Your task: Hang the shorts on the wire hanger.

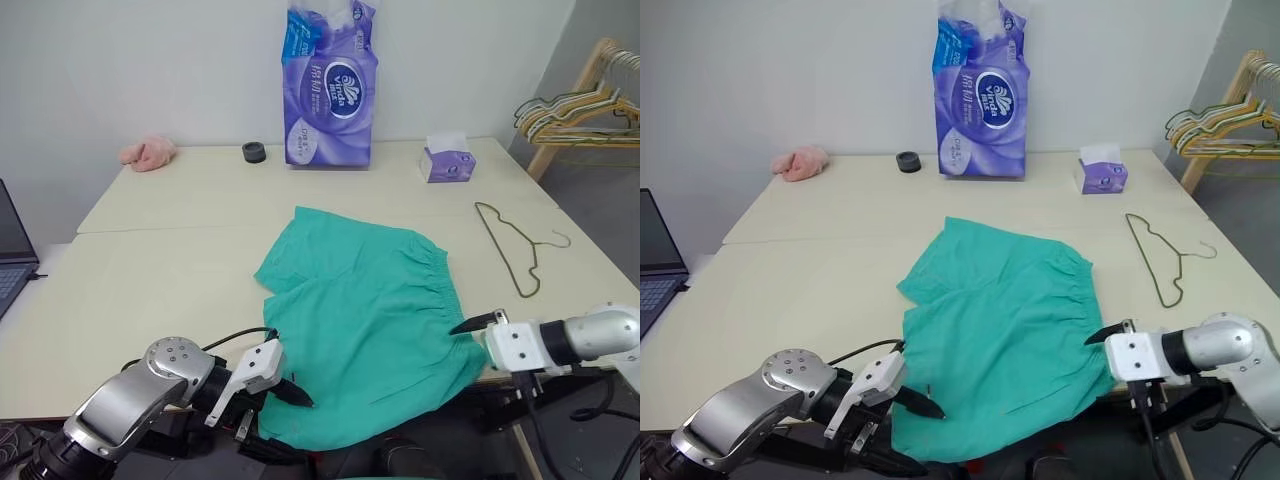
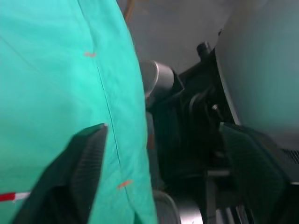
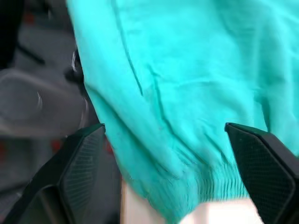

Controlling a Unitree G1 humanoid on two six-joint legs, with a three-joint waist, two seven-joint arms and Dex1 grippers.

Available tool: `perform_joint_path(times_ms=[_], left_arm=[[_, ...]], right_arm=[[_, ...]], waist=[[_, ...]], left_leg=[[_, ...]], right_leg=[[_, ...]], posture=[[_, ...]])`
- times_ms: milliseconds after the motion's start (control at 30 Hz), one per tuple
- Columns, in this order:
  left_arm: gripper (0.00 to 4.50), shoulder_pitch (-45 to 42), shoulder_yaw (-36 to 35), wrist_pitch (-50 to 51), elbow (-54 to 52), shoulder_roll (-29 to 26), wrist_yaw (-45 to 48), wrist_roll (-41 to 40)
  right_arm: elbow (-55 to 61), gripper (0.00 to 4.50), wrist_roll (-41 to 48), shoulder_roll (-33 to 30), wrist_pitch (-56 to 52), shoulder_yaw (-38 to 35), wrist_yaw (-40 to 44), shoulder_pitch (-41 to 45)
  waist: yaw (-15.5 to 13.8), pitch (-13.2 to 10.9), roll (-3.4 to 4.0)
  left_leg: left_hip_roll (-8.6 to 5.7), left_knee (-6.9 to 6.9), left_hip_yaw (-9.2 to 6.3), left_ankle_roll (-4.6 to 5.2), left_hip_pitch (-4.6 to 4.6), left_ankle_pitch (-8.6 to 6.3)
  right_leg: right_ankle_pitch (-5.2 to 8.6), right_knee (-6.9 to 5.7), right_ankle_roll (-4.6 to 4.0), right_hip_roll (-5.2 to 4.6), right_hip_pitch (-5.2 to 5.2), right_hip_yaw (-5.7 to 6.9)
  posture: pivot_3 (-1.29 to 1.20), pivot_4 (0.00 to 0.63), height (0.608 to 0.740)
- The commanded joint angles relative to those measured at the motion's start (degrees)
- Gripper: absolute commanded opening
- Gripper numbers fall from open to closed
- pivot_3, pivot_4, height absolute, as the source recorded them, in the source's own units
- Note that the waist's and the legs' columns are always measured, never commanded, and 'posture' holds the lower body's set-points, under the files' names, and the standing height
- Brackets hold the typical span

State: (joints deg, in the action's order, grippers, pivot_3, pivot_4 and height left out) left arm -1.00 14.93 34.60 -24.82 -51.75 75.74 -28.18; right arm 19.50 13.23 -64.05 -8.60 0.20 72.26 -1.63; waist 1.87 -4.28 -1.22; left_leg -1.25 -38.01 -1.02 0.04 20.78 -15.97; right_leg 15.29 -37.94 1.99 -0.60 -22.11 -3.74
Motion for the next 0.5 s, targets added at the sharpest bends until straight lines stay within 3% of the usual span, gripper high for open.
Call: perform_joint_path(times_ms=[33, 200, 367, 500], left_arm=[[4.48, -1.69, -4.34, 1.48, -1.85, 2.99, -3.55, -4.28], [4.48, -8.38, -7.37, 2.35, 0.02, 11.88, -15.01, -3.79], [4.48, -20.34, -4.63, -0.02, 6.86, 20.47, -27.99, 6.00], [4.48, -26.03, -2.70, -2.87, 11.85, 25.26, -31.37, 10.33]], right_arm=[[-0.83, 4.27, 8.61, 1.83, -8.93, -8.74, -2.71, 0.74], [-5.16, 4.27, 14.05, 10.59, -24.55, -17.44, -19.31, 7.49], [-14.39, 4.27, 7.82, 17.93, -33.88, -17.91, -38.12, 16.32], [-29.20, 4.27, 0.56, 20.89, -31.53, -16.55, -49.16, 25.01]], waist=[[-0.01, -0.01, -0.02], [-0.02, -0.01, -0.05], [-0.10, 0.00, -0.05], [0.24, 0.03, 0.03]], left_leg=[[0.00, -0.01, 0.00, 0.00, 0.00, 0.00], [-0.02, -0.08, -0.03, 0.00, 0.02, 0.00], [-0.07, -0.09, -0.03, -0.01, 0.05, 0.01], [-0.14, -0.05, 0.15, 0.01, 0.09, 0.00]], right_leg=[[-0.01, 0.00, 0.01, 0.00, 0.00, -0.01], [-0.07, -0.01, 0.11, 0.00, 0.04, -0.01], [-0.11, -0.01, 0.14, 0.03, 0.05, -0.05], [-0.27, 0.03, -0.09, 0.10, -0.03, -0.24]], posture=[[-0.07, 0.047, 0.740], [-0.06, 0.049, 0.740], [-0.07, 0.052, 0.740], [-0.09, 0.051, 0.740]])
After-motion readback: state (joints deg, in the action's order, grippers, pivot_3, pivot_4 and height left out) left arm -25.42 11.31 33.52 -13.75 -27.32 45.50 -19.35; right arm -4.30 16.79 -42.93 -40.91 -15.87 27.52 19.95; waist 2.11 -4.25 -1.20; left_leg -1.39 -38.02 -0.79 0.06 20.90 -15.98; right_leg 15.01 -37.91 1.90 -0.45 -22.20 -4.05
